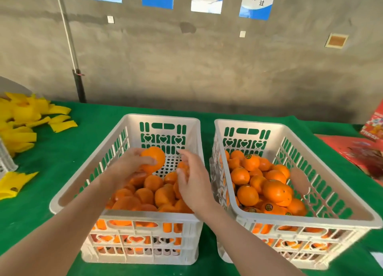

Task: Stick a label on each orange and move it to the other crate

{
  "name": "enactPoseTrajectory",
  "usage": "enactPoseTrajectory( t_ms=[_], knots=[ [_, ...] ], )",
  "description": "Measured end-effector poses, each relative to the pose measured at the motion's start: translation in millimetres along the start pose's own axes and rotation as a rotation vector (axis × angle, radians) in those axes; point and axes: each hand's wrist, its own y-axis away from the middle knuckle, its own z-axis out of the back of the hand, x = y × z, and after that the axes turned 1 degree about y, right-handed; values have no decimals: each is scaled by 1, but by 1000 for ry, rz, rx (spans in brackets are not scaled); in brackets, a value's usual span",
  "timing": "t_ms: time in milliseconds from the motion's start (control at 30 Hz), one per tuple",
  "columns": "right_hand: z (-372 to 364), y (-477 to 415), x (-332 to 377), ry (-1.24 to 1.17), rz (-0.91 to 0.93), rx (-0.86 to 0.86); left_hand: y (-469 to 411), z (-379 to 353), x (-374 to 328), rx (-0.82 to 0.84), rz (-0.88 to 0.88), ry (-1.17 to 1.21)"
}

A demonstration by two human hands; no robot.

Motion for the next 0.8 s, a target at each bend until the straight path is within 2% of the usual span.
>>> enactPoseTrajectory(
  t_ms=[100, 167, 267, 400, 600, 800],
  knots=[
    [17, 5, 8, -271, -162, -190, 35, -12, -7, 120, -56, 188],
    [34, 8, 16, -424, -237, -235, 52, -23, -9, 175, -55, 316],
    [60, 20, 29, -620, -304, -167, 74, -47, -11, 224, -12, 477],
    [85, 46, 38, -773, -352, -63, 99, -86, -11, 296, -38, 559],
    [115, 79, 32, -692, -312, -79, 126, -135, -8, 338, 15, 670],
    [134, 102, 18, -543, -272, -133, 142, -174, -3, 374, -18, 733]
  ],
)
